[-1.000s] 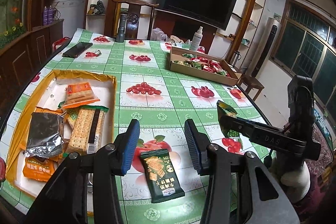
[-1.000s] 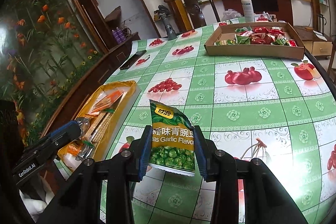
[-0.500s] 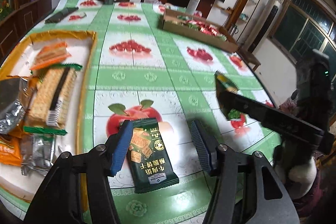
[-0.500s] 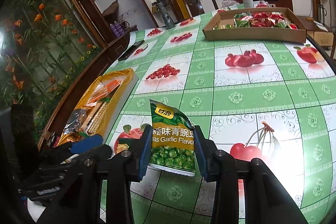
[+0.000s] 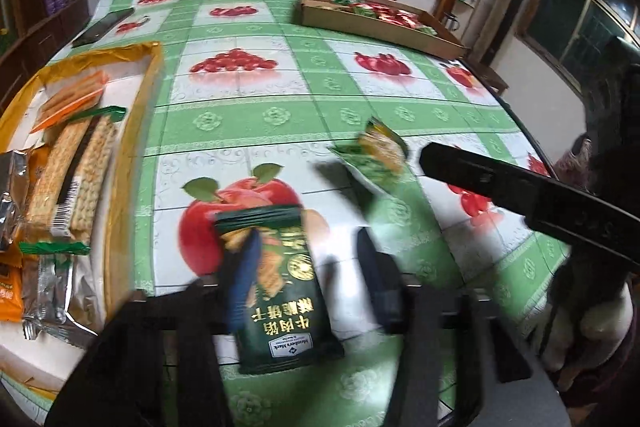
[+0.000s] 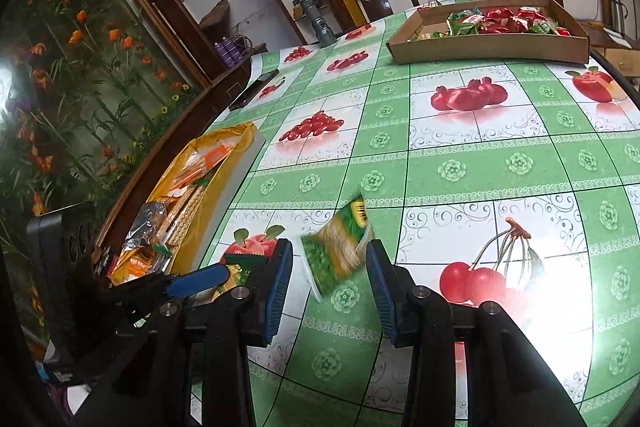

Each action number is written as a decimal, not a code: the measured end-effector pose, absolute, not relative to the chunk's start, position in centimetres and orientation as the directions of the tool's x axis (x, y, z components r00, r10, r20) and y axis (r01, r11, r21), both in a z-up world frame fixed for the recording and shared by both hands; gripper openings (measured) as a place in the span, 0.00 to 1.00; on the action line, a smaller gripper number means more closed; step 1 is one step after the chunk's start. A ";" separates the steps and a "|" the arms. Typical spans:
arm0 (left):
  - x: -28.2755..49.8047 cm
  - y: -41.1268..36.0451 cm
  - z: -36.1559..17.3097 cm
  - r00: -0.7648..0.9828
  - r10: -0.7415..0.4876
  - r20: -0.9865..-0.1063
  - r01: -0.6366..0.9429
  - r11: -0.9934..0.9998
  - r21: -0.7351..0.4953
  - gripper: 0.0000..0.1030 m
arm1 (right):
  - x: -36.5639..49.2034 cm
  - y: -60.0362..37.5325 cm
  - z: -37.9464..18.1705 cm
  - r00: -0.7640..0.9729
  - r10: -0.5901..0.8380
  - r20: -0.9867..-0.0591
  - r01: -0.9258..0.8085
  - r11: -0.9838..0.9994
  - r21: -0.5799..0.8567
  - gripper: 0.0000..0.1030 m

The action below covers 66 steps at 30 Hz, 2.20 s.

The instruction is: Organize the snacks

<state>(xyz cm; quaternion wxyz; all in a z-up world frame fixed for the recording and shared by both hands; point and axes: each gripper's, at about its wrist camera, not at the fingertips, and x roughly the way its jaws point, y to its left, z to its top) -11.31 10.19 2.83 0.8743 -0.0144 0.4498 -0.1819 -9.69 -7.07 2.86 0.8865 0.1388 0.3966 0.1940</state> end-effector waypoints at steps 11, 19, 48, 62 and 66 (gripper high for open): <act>-11.7 11.3 3.8 0.539 -0.387 -0.748 0.316 0.916 -0.247 0.27 | -8.2 -6.8 1.7 0.549 0.426 -0.719 -0.189 0.901 0.390 0.64; -12.2 11.6 3.4 0.498 -0.427 -0.754 0.327 0.898 -0.293 0.51 | -5.5 -5.6 1.0 0.507 0.404 -0.762 -0.140 0.910 0.389 0.65; -12.5 15.5 5.7 0.576 -0.496 -0.649 0.257 0.864 -0.433 0.59 | -6.3 -3.1 0.8 0.452 0.487 -0.747 -0.298 0.872 0.388 0.45; -11.0 8.7 5.1 0.495 -0.491 -0.717 0.485 0.841 -0.240 0.65 | -6.2 -9.1 0.6 0.526 0.474 -0.706 -0.141 0.868 0.477 0.61; -8.9 7.5 4.4 0.483 -0.458 -0.746 0.470 0.855 -0.221 0.64 | -6.2 -10.6 0.4 0.541 0.474 -0.695 -0.116 0.861 0.496 0.61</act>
